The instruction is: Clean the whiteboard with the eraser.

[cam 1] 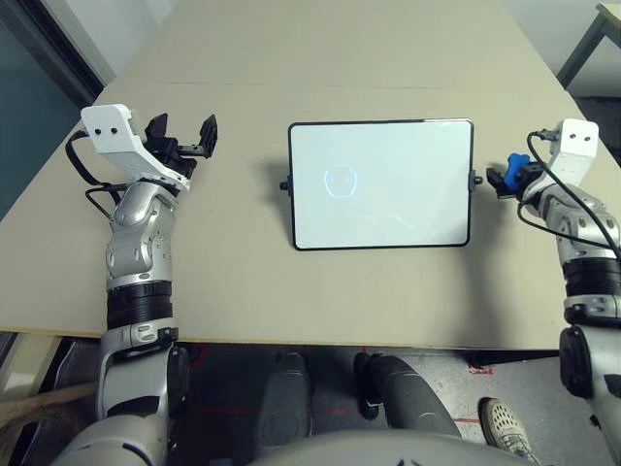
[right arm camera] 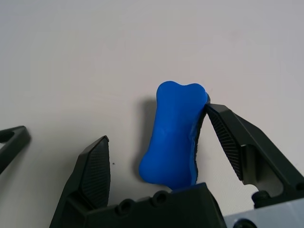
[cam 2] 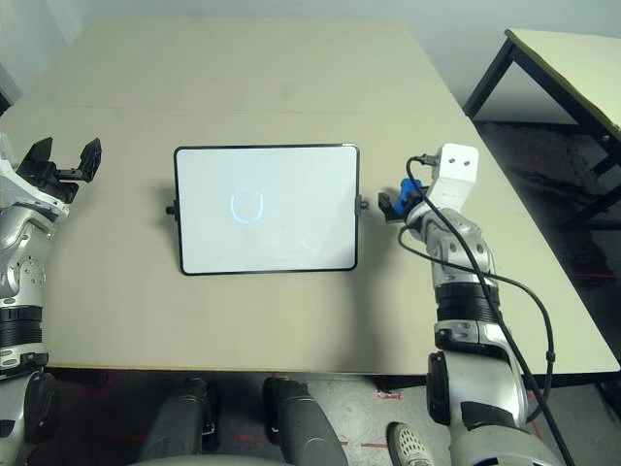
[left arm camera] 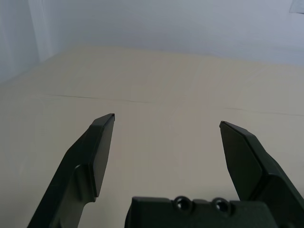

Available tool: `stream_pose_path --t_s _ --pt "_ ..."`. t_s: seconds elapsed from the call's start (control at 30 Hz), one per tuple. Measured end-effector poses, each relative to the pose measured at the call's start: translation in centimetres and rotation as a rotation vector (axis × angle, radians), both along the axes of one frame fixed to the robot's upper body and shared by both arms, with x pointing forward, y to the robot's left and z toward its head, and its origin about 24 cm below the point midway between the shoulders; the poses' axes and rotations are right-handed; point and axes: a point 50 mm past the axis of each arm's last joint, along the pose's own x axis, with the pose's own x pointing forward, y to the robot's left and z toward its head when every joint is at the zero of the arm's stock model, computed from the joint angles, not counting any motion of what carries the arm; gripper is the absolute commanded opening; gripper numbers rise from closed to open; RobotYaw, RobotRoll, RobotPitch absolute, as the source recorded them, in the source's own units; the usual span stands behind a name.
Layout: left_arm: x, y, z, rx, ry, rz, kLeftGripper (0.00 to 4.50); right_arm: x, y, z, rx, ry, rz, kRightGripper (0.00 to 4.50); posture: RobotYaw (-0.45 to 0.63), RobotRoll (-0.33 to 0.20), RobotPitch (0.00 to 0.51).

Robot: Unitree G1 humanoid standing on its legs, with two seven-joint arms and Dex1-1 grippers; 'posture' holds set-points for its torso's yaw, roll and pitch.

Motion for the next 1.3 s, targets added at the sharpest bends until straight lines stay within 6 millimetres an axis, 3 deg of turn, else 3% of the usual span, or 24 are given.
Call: stream_pose_path --t_s 0.13,0.3,0.47,0.6,0.73,0.87,1.03,1.3 --pt "0.0 -0.1 0.0 0.0 0.001 -0.003 4.5 -0.1 -0.1 -0.7 0.0 0.022 0.004 4.46 0.03 0.0 0.118" --pt "0.0 -0.1 0.1 0.001 -0.003 -0.004 4.5 0.1 0.0 -0.1 -0.285 0.006 0.097 4.46 0.03 0.0 0.125" --pt "-0.1 -0.1 0.5 0.01 -0.012 -0.006 4.5 0.2 0.1 0.5 -0.353 -0.064 0.091 4.46 0.02 0.0 0.13" --pt "-0.2 -0.1 0.7 0.013 -0.017 -0.007 4.5 0.1 -0.3 0.6 -0.245 -0.12 0.015 4.46 0.02 0.0 0.131" --pt "-0.2 -0.1 0.7 0.016 -0.017 -0.01 4.5 -0.3 -1.5 1.0 0.049 -0.234 -0.14 4.46 0.02 0.0 0.131" --pt "-0.3 0.7 1.3 0.034 -0.03 0.005 4.5 -0.7 -2.1 1.5 0.279 -0.387 -0.166 4.46 0.02 0.0 0.133" --pt "-0.2 2.7 1.2 0.046 -0.024 0.047 4.5 -1.1 -3.2 1.3 0.276 -0.462 -0.12 4.46 0.0 0.0 0.138" --pt "-1.2 7.4 -1.0 -0.021 0.034 0.182 4.5 -1.6 -5.1 0.3 0.162 -0.436 -0.058 4.46 0.0 0.0 0.132"
